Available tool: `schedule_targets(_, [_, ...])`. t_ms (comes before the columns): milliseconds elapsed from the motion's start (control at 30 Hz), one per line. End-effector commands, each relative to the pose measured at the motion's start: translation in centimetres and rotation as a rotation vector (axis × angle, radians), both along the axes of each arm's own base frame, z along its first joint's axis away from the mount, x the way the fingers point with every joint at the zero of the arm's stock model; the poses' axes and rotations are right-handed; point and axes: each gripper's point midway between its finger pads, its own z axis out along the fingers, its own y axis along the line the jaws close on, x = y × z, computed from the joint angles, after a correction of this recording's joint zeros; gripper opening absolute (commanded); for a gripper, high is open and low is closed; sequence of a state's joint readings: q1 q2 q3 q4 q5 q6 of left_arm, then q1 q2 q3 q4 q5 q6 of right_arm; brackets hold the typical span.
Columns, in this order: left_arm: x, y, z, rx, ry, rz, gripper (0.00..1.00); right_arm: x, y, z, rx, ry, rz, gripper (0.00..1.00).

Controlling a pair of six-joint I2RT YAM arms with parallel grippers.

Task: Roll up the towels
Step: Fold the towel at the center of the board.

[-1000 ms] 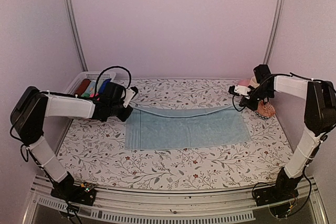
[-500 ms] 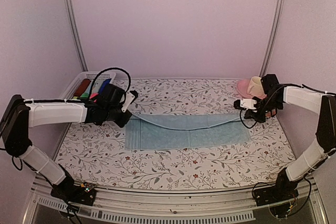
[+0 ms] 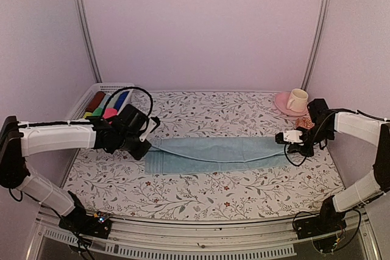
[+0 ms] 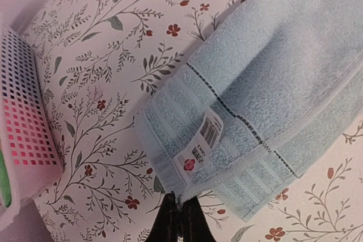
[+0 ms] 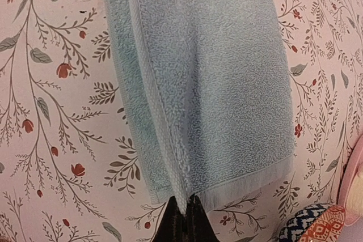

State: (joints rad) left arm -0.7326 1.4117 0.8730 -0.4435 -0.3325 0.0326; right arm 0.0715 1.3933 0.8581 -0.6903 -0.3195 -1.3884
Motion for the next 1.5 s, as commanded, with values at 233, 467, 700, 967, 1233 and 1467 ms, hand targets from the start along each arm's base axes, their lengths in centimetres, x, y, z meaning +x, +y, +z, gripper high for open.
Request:
schedule_targets(233, [-2.6, -1.1, -0.3, -0.009, 0.118, -0.077, 0.0, -2.4, -0.5, -1.0, -0.025, 0.028, 0.031, 0.02])
schedule_targets(467, [-3.0, -1.3, -2.4, 0.058, 0.199, -0.084, 0.0, -2.1, -0.4, -1.4, -0.022, 0.032, 0.018, 0.02])
schedule_targets(700, [-3.8, -1.8, -3.2, 0.067, 0.243, -0.11, 0.0, -1.8, -0.8, -2.3, -0.042, 0.046, 0.0, 0.02])
schedule_targets(967, [-4.7, -2.4, -4.0, 0.068, 0.302, -0.14, 0.0, -1.5, -1.1, -3.0, -0.057, 0.057, -0.016, 0.02])
schedule_targets(1233, [-5.0, -2.2, -4.3, 0.092, 0.322, -0.133, 0.0, -1.5, -1.5, -3.1, -0.078, 0.052, -0.019, 0.02])
schedule_targets(1467, [-4.7, -1.4, -4.4, 0.138, 0.312, -0.102, 0.0, -2.0, -1.9, -3.2, -0.106, 0.047, -0.003, 0.02])
